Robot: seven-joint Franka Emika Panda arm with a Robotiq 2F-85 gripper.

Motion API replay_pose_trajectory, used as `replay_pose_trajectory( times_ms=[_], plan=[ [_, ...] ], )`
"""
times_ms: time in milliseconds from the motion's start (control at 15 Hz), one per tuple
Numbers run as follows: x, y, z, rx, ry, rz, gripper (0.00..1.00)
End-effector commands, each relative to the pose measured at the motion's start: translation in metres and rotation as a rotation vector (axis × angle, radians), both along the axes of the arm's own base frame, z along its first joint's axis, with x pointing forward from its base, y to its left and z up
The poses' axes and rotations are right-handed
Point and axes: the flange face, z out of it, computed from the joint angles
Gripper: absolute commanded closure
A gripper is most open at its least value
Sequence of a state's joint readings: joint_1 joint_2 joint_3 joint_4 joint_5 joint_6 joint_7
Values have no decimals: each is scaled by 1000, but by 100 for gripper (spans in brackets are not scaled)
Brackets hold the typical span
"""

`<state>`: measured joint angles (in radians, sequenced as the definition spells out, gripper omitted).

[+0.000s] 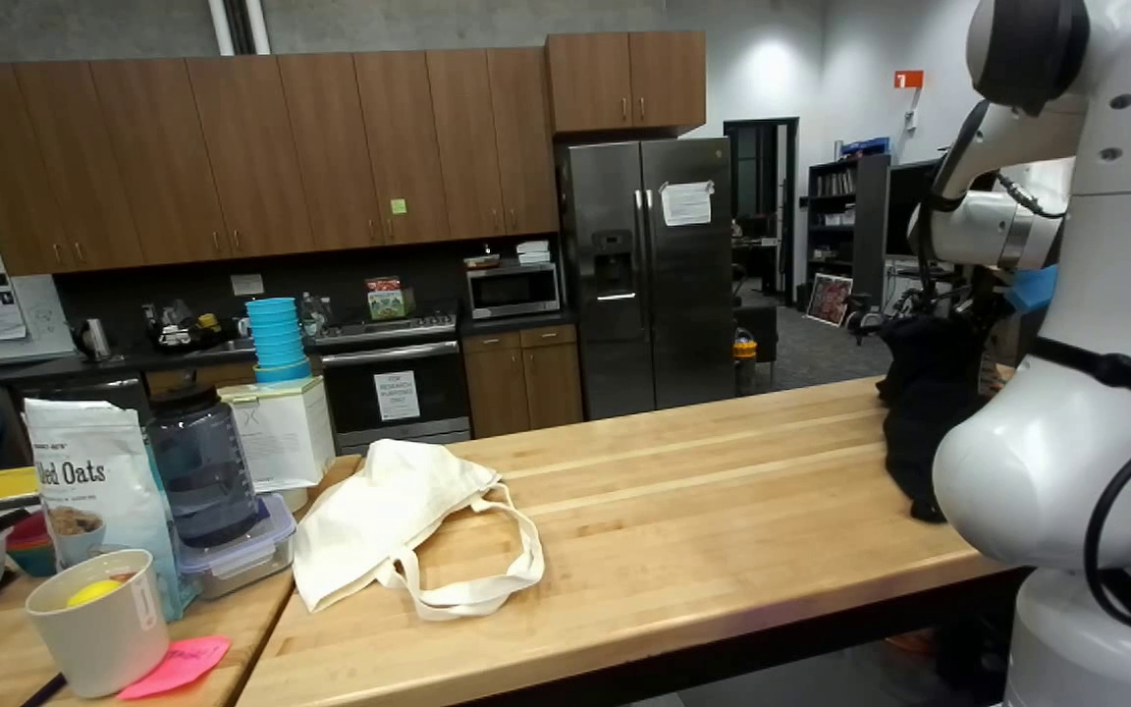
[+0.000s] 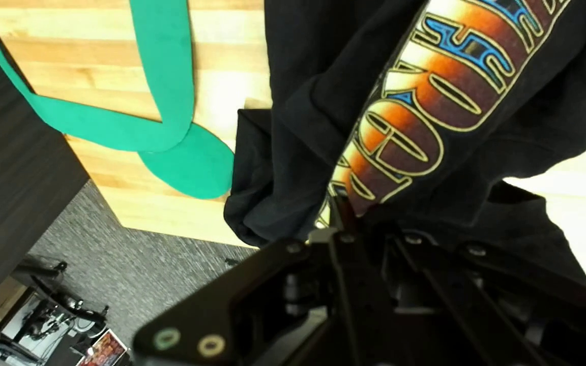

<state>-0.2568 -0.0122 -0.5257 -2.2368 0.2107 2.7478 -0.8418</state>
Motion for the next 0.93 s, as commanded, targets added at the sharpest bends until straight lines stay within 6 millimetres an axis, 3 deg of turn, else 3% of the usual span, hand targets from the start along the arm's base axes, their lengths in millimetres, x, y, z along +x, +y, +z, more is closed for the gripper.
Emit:
replay_pose_trajectory(
  times_ms=[0, 467, 867],
  plan=[
    [1, -37, -3, 1, -9, -11, 97],
    [-19, -100, -21, 26, -9, -84, 97],
    [-37, -140, -36, 59, -4, -154, 97]
  ],
)
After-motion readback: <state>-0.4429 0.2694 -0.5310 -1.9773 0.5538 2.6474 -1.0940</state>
